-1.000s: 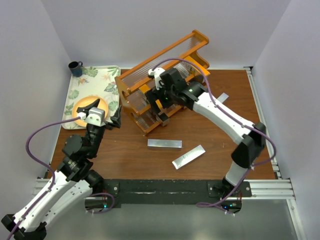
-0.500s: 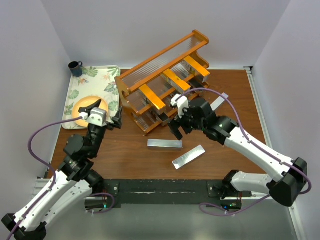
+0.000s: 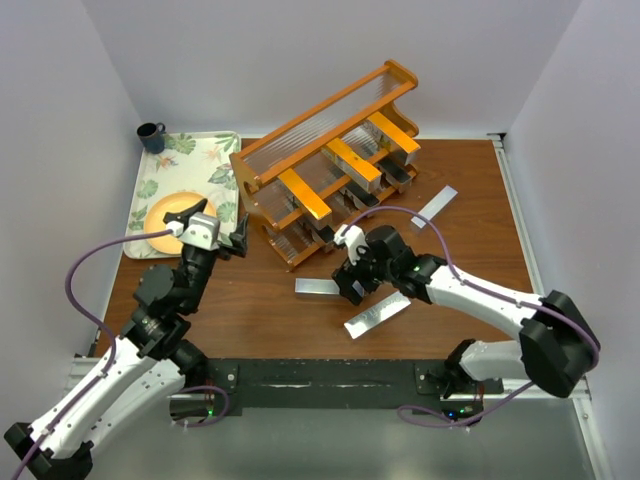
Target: Place and organize the toothpastes onto the shelf
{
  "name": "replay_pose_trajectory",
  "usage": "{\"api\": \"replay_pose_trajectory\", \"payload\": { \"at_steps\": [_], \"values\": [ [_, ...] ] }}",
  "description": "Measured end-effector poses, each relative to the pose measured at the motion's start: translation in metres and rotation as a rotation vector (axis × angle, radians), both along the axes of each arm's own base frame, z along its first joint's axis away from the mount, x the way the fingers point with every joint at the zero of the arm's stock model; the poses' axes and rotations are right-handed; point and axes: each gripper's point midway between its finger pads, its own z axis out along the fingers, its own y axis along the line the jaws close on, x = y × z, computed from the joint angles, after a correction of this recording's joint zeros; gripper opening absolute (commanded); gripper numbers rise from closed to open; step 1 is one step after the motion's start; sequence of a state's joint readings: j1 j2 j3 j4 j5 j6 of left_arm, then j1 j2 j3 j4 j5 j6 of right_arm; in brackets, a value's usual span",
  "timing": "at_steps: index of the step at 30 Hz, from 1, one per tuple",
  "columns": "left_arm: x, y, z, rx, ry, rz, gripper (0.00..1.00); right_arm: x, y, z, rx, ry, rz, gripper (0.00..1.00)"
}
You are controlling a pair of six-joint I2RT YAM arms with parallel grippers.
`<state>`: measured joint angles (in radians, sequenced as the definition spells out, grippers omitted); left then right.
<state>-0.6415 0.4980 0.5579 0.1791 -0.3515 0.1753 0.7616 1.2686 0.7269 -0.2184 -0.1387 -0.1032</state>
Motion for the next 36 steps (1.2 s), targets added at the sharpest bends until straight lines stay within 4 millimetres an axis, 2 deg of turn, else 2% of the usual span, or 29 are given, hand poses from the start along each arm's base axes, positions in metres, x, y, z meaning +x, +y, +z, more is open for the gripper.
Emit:
{"api": "replay_pose_trajectory", "payload": {
  "at_steps": [3, 7, 15, 23, 30, 36],
  "values": [
    [0.001, -0.001, -0.001, 0.003, 0.004, 0.000, 0.90, -0.001, 0.004, -0.014, -0.005, 0.029, 0.013, 0.94],
    [0.002, -0.002, -0.003, 0.008, 0.009, -0.001, 0.90, -0.001, 0.011, -0.022, 0.010, 0.049, 0.036, 0.92],
    [0.003, -0.004, -0.005, 0.013, 0.015, -0.007, 0.90, -0.007, 0.026, -0.022, 0.070, 0.082, 0.088, 0.89],
    [0.003, -0.004, -0.005, 0.014, 0.016, -0.009, 0.90, -0.026, 0.031, -0.052, 0.049, 0.231, 0.126, 0.86],
    [0.004, -0.006, -0.007, 0.013, 0.022, -0.012, 0.90, -0.042, 0.042, -0.048, 0.068, 0.260, 0.158, 0.85],
    [0.006, -0.010, -0.021, -0.036, 0.091, -0.022, 0.91, -0.061, 0.064, -0.048, 0.051, 0.265, 0.220, 0.85]
  ]
}}
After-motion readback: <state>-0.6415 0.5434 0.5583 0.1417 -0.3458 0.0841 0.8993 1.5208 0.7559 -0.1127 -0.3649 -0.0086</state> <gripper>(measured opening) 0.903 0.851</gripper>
